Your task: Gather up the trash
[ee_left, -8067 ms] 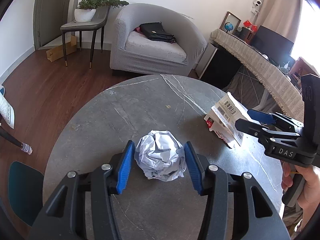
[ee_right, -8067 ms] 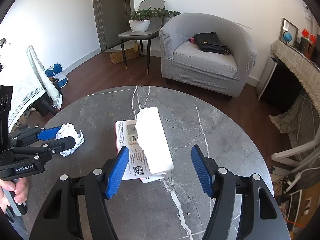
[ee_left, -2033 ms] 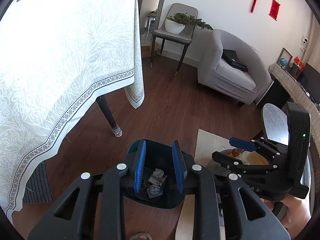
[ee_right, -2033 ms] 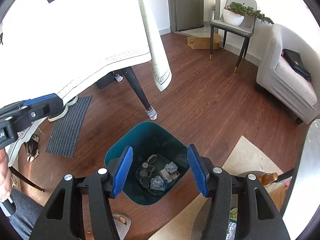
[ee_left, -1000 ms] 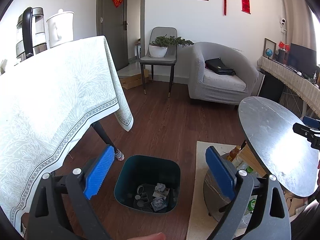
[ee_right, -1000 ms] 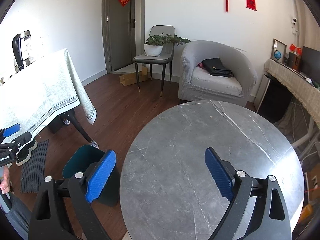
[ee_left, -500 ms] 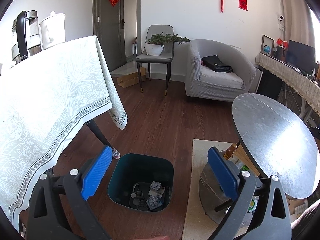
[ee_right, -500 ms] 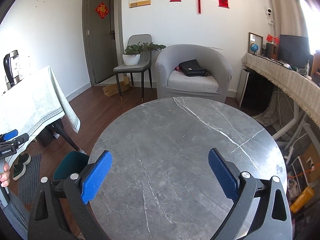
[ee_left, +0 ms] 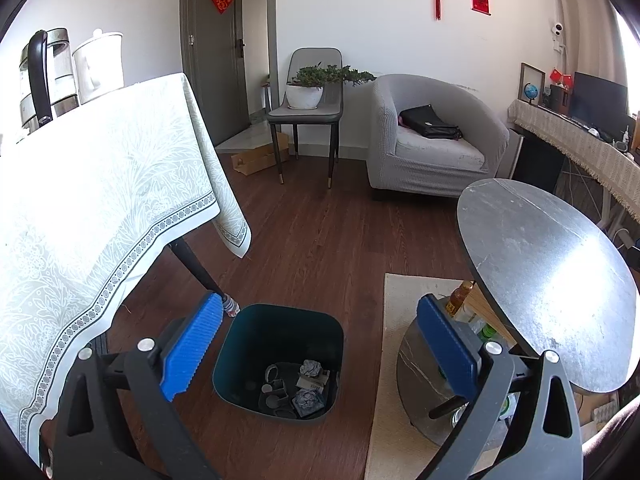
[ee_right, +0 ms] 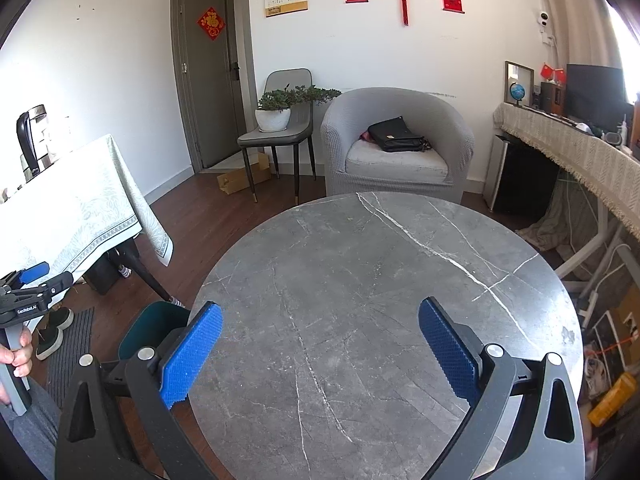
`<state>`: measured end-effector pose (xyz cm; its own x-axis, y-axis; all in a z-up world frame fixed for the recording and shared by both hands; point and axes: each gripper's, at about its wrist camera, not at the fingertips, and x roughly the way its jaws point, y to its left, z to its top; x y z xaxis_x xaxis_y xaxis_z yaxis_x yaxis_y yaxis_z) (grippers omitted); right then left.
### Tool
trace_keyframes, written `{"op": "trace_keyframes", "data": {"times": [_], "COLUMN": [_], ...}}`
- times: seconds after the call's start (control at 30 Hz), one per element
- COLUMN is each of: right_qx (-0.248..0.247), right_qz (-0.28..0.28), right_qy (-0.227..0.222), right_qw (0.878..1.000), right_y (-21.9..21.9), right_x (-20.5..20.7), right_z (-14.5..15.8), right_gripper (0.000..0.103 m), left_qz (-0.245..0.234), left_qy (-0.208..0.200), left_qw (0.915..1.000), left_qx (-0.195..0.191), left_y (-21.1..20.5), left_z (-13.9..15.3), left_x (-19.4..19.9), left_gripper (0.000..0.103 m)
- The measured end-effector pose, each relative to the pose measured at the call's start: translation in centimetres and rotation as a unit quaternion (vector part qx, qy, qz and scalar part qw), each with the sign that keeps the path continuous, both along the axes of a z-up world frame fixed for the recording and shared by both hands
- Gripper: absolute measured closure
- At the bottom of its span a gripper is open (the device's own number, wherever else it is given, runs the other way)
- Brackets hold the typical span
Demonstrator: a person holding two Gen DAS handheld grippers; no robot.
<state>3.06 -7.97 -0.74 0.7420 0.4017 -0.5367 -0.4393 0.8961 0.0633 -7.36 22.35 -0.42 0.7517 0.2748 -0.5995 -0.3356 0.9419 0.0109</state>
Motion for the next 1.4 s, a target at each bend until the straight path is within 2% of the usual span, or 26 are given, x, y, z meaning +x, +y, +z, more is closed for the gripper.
{"op": "trace_keyframes", "data": {"times": [0.43, 1.4], "right_qx": [-0.023, -0.02], "right_qz": [0.004, 0.007], "right_qy": [-0.005, -0.001], "right_qw": [1.0, 1.0], "right_y": [1.4, 1.5], "right_x": [-0.5, -0.1], "right_z": [-0.1, -0.1], "right_gripper": [0.004, 0.004], "left_qz": [0.004, 0.0], "left_qy": [-0.003, 0.0], "left_qw": [1.0, 0.9999], "left_qx": [-0.005, -0.01], "left_y": [0.2, 0.1], "left_z": [0.1, -0.1], "left_x": [-0.2, 0.1], "left_gripper": [0.003, 0.003]}}
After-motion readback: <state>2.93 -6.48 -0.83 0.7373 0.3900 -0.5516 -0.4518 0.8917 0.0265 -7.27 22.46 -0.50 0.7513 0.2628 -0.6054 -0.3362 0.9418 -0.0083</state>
